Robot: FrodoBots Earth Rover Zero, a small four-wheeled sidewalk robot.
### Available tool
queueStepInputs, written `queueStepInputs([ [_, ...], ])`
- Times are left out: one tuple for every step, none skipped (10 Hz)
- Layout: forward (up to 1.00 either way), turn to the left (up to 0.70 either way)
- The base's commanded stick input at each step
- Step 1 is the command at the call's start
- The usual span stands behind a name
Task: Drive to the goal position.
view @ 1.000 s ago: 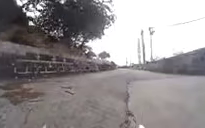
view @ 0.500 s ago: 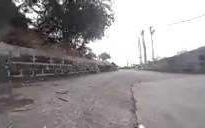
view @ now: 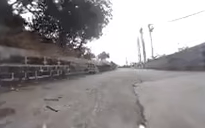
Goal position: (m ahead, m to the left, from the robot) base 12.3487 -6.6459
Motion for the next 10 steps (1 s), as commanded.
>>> queueStepInputs([
  [0.70, 0.00],
  [0.70, 0.00],
  [0.70, 0.00],
  [0.70, 0.00],
  [0.70, 0.00],
  [0.70, 0.00],
  [0.70, 0.00],
  [0.70, 0.00],
  [0.70, 0.00],
  [0.70, 0.00],
])
